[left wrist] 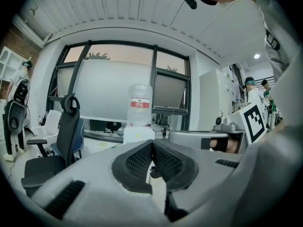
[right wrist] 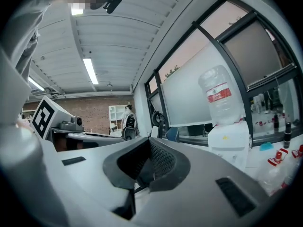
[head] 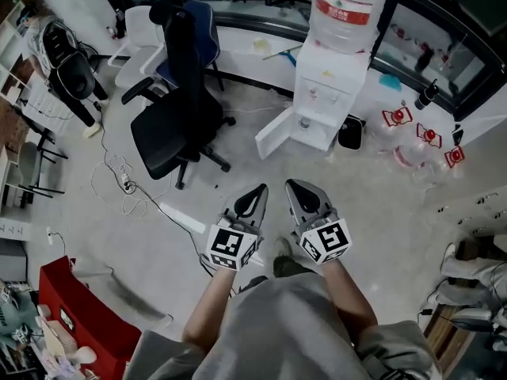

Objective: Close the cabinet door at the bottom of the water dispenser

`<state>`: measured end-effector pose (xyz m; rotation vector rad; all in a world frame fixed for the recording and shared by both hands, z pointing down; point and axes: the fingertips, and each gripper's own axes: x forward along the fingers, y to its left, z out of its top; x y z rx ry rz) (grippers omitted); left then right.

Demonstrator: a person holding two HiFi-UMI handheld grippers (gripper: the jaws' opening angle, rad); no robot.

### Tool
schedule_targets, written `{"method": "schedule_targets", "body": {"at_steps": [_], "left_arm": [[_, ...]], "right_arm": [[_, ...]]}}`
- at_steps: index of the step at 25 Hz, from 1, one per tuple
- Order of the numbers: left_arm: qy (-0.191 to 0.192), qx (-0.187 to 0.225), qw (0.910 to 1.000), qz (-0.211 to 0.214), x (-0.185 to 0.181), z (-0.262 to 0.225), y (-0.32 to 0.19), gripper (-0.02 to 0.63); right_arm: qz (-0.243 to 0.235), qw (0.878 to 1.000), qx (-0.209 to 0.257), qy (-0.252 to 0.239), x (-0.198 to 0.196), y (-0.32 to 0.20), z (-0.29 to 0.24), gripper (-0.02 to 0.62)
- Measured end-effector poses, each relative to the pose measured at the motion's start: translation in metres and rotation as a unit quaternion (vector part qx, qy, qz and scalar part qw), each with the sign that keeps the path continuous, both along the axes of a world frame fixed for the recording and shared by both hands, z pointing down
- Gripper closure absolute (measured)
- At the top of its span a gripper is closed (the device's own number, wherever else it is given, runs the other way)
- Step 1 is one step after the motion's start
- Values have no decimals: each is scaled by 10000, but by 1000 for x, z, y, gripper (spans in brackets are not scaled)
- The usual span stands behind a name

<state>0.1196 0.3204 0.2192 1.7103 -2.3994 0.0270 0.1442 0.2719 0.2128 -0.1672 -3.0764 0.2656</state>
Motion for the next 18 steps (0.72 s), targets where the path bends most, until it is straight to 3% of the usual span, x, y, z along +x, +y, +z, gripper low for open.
{"method": "schedule_targets", "body": {"at_steps": [18], "left_arm": [[132,-279,9995,110,-96,29,-50,598]], "right_arm": [[175,9990,-287,292,-85,-62,34,586]]}}
